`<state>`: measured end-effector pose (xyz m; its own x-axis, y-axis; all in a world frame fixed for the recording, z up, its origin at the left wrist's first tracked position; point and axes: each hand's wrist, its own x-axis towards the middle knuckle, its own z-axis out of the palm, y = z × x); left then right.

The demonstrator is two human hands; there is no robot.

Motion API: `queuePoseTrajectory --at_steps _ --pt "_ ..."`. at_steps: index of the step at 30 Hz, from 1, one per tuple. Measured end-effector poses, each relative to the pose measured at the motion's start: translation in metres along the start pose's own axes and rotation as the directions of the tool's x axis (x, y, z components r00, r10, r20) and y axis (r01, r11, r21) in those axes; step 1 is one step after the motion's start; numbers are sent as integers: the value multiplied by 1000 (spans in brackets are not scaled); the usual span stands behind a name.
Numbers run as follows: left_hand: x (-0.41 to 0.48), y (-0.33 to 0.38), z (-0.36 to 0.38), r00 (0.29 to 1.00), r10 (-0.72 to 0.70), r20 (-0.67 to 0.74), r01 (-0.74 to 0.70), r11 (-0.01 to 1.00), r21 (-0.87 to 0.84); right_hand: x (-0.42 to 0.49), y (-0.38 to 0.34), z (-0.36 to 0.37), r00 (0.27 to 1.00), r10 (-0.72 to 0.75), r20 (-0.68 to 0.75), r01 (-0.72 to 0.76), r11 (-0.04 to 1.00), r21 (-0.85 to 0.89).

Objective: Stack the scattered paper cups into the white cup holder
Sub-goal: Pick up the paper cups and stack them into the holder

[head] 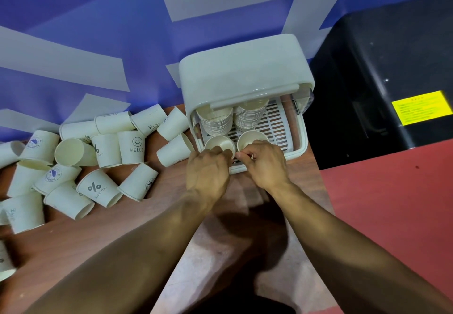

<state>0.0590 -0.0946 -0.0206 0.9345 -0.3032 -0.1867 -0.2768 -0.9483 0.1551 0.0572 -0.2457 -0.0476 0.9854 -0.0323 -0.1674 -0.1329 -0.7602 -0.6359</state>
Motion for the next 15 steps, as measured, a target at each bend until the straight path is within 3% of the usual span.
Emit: queuePoseTrajectory --at_steps 8,15 --pt "-4 7 -9 998 41 50 -50 978 201 -8 -7 0 1000 -9 -13 7 988 -154" --pt "-8 -1 0 997 74 13 -75 988 137 -21 -20 -6 993 -21 -116 1 985 -170"
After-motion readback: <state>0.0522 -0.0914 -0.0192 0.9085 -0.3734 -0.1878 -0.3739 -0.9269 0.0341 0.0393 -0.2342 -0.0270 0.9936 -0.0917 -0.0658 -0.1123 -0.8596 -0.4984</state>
